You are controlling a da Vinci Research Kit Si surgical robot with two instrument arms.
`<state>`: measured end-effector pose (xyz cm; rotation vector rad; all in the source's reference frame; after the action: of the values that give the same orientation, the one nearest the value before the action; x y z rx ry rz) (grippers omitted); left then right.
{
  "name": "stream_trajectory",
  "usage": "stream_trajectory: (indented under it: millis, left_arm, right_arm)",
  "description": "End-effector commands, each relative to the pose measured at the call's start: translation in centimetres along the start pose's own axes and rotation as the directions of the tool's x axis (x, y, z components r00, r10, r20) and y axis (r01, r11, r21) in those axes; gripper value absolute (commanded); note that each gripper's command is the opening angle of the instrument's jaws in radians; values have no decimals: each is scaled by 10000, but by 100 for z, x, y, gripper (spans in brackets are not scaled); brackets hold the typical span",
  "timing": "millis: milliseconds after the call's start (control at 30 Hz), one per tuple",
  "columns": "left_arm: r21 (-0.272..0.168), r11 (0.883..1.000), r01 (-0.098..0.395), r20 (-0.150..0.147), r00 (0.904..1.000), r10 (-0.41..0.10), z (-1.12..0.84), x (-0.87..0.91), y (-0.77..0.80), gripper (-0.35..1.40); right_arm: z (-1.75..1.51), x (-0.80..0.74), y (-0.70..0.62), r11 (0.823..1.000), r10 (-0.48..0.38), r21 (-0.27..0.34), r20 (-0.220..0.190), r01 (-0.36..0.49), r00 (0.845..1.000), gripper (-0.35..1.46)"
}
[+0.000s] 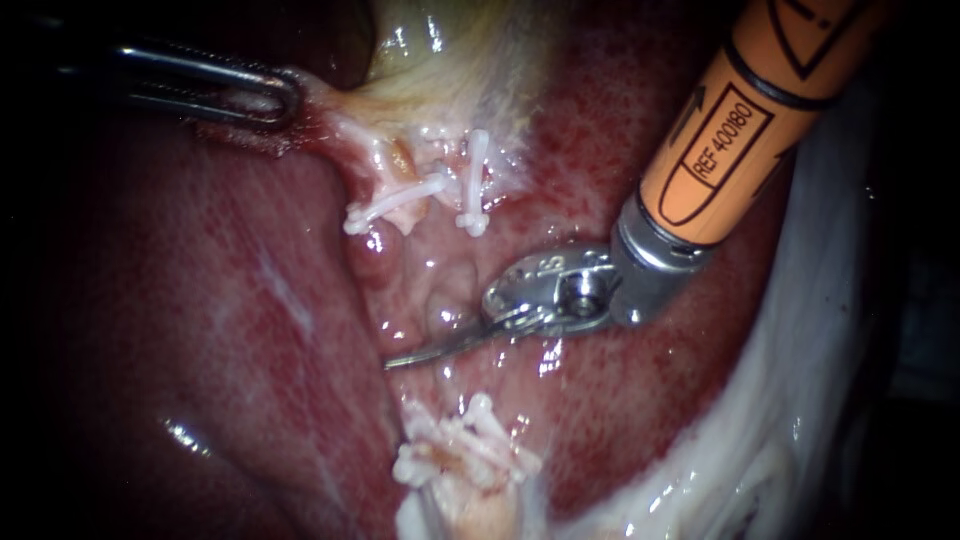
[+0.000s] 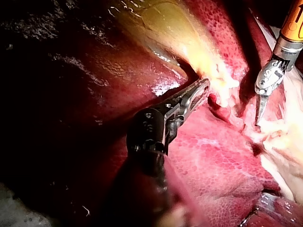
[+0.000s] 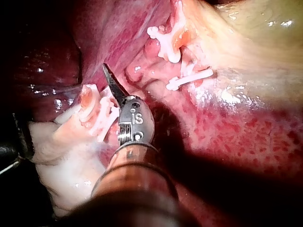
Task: Go back from the cut right tube
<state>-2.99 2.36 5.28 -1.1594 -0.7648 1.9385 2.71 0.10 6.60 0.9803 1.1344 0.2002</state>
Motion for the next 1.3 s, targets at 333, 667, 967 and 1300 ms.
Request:
stream_trajectory:
  millis: [333, 667, 967, 1300]
  left_arm:
    - [-22, 10000, -13, 11, 10000, 13, -3, -1, -1, -35]
    - [-31, 10000, -18, 15, 10000, 18, -4, -2, -3, -35]
    - [-46, 10000, -28, 22, 10000, 28, -4, -3, -6, -35]
    - [-43, 10000, -35, 22, 10000, 35, -4, -4, -7, -35]
  right_arm:
    - [-11, 31, -8, 9976, 244, -618, -985, -306, 9948, 128]
    - [-17, 25, -24, 9716, -468, -2359, -1086, 200, 9930, 143]
    - [-56, 22, -65, 8394, -2367, -4509, 1993, 3035, 9509, 143]
    - [-112, -6, -83, 7520, -2404, -5130, 3712, 4138, 8969, 145]
